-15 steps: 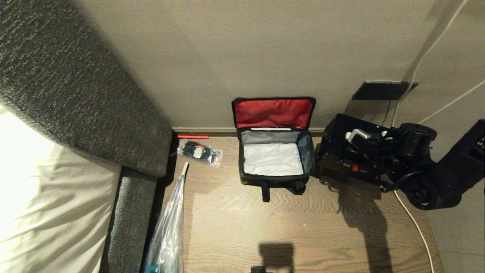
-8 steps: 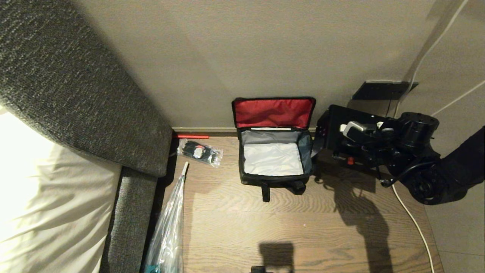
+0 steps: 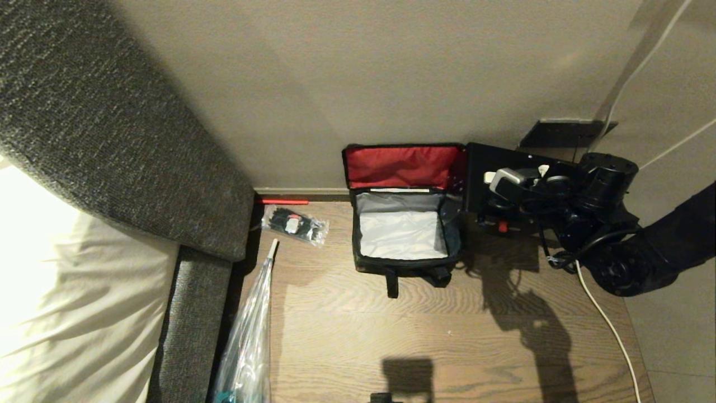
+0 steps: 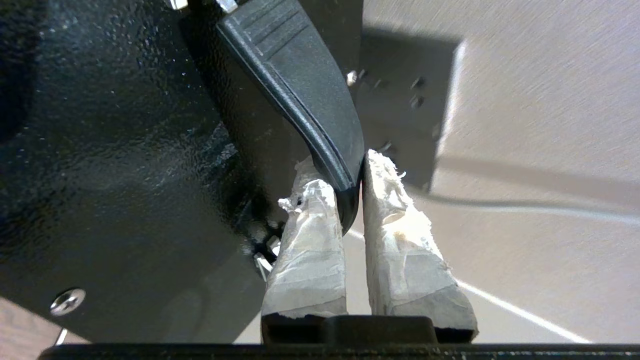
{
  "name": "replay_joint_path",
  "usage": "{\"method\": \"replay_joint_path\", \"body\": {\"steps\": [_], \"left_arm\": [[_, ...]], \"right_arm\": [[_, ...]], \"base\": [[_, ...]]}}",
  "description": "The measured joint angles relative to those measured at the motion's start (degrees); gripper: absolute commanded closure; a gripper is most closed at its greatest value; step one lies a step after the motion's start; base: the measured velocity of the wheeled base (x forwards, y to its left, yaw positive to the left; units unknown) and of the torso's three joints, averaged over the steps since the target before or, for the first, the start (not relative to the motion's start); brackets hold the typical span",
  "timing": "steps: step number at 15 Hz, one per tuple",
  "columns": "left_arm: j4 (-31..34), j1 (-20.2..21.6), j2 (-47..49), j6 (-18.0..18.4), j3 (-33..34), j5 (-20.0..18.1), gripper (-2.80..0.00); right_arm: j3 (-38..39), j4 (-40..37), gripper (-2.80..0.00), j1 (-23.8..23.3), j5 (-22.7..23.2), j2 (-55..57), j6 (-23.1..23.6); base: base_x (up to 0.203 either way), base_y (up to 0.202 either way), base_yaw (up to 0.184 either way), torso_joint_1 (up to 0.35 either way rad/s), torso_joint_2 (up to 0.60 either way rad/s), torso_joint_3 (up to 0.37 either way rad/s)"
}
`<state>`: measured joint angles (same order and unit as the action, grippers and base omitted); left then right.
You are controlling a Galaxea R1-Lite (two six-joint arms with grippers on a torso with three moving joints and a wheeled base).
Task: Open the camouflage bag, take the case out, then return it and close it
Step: Place the black box back
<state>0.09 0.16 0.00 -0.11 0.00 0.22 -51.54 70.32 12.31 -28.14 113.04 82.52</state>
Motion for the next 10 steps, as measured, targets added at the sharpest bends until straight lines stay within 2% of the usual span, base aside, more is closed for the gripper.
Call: {"method": "replay_joint_path", "body": {"steps": [10], "left_arm": [[-0.02,0.0,0.0,0.0,0.0,0.0,0.0]], "right_arm": [[-1.52,-3.23,0.0,8.9,-2.25,0.04,-0.24]], "base": [[0.0,0.0,0.0,0.0,0.0,0.0]]}}
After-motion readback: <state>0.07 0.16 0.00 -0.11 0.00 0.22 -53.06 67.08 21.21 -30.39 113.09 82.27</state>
